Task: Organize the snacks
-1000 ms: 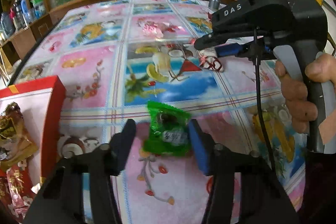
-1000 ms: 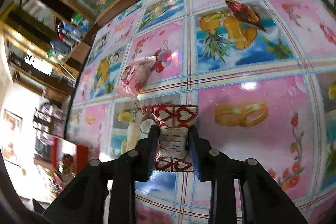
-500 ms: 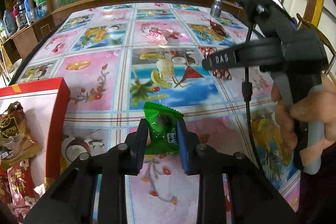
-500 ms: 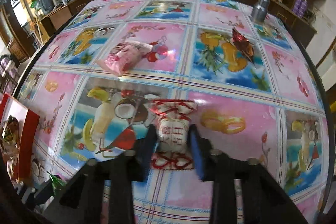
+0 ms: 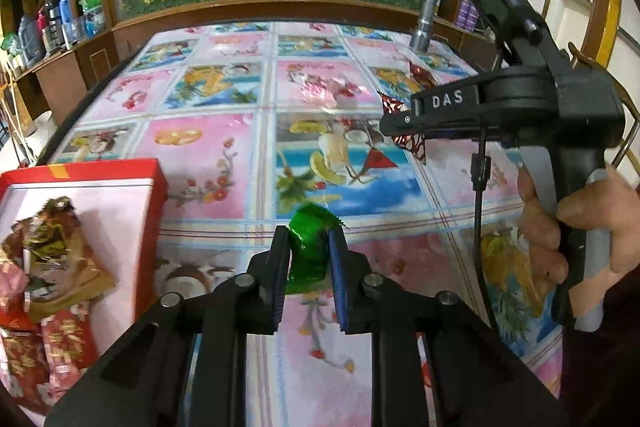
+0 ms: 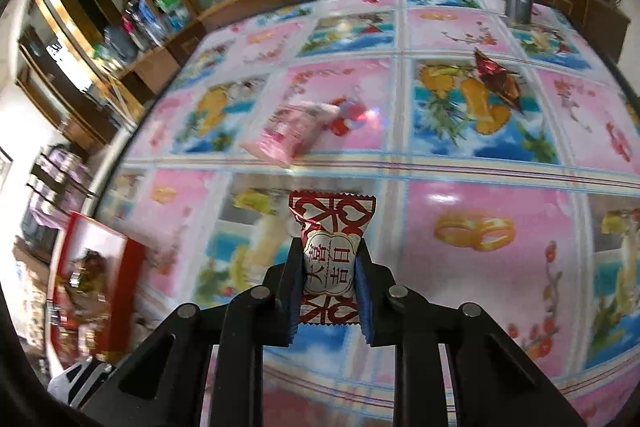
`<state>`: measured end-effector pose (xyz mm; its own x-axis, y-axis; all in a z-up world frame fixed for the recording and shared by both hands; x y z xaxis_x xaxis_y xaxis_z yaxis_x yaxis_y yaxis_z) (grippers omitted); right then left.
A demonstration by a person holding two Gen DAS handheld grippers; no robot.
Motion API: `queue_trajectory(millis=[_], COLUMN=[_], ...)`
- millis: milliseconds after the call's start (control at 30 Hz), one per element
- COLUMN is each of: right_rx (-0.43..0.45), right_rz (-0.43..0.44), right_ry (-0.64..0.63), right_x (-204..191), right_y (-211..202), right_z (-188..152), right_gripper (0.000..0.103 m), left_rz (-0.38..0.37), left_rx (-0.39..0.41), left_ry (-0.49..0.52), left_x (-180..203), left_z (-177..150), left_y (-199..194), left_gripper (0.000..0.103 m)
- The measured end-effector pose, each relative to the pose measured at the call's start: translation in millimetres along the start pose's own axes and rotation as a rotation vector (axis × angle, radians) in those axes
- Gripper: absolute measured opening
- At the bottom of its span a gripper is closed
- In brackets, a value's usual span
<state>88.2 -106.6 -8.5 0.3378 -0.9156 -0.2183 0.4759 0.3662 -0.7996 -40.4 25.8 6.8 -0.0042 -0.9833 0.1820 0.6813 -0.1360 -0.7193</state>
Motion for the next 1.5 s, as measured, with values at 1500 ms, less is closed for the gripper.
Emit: queue_trajectory(millis=[1500], right_rx=[0.132], right_rz=[0.473], right_ry=[-0.121], right_x=[-151.5], right_y=[-10.9], right_z=[-16.6], right_gripper=[0.023], left_rz=[0.275], left_rx=[0.216], left_ry=[-0.180], left_x=[-158.6], left_z=[4.1], left_y=[-106.0], left_gripper=[0.016])
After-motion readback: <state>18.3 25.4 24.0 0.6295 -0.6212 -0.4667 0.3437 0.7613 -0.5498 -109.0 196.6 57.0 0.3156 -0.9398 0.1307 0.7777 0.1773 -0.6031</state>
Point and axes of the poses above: each gripper's, at about its wrist camera, not at the fingertips, and y roughly the way its jaws point, x to its right, z to its top, the point moved 4 cm from there along y, roughly the way its jaws point, and after that the axes turned 9 degrees about -y, right-handed, at the moved point
